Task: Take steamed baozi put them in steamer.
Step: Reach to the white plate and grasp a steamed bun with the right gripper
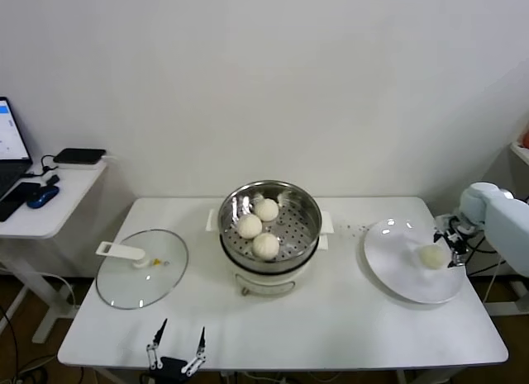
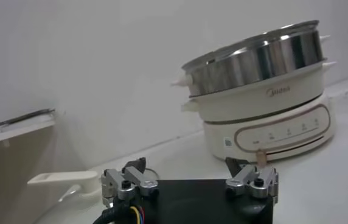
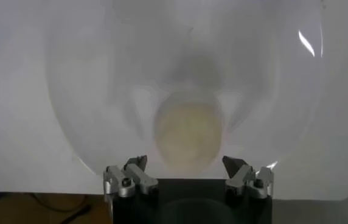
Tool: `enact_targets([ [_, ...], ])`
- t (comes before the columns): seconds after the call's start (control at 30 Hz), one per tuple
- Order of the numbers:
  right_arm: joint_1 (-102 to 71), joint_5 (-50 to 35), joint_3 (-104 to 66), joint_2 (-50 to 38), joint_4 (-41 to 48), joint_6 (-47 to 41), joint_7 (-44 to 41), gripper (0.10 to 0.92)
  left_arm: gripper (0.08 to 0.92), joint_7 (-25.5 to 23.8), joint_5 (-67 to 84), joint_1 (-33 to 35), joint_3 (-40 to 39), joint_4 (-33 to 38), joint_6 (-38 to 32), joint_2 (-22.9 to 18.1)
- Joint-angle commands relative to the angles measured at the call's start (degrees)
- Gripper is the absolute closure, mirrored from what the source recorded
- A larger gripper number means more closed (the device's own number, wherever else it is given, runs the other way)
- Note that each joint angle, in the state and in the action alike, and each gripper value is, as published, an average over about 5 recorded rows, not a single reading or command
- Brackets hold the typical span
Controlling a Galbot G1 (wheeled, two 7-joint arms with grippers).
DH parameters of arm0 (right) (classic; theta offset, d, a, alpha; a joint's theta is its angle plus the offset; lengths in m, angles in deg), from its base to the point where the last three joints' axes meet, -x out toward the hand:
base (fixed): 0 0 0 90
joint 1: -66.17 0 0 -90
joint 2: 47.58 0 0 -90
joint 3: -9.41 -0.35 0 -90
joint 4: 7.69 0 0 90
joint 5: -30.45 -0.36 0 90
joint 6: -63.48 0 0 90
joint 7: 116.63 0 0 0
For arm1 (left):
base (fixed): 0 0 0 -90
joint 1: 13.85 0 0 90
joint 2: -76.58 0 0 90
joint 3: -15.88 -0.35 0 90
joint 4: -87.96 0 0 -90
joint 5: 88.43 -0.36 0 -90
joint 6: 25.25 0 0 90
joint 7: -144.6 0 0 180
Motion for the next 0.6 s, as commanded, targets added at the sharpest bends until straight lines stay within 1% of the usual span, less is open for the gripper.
enact_targets([
  [0.03,-2.1,2.3,-4.0,3.0,3.9,0.8,0.6,0.203,0.177,0.0,-0.2,-0.1,0.0,0.0,0.0,0.2],
  [0.2,-2.0,2.2,-4.1,3.7,4.0,0.8,-0.1,0.205,0.177,-0.1,-0.4,-0.1,0.0,0.0,0.0,0.2],
  [0.3,-1.8,2.3,-3.9,3.9,4.0,0.9,-0.5,0.228,0.177,-0.1,-0.4,-0.1,0.1,0.0,0.0,0.2],
  [0.43,-1.0,2.2,-3.5,4.0,4.1,1.0,-1.1,0.270,0.177,-0.1,-0.4,-0.3,0.1,0.0,0.0,0.1],
  [0.6,1.1,0.5,-1.3,2.9,2.1,0.8,-2.3,0.369,0.177,-0.1,-0.4,-0.3,0.1,0.0,0.0,0.1],
])
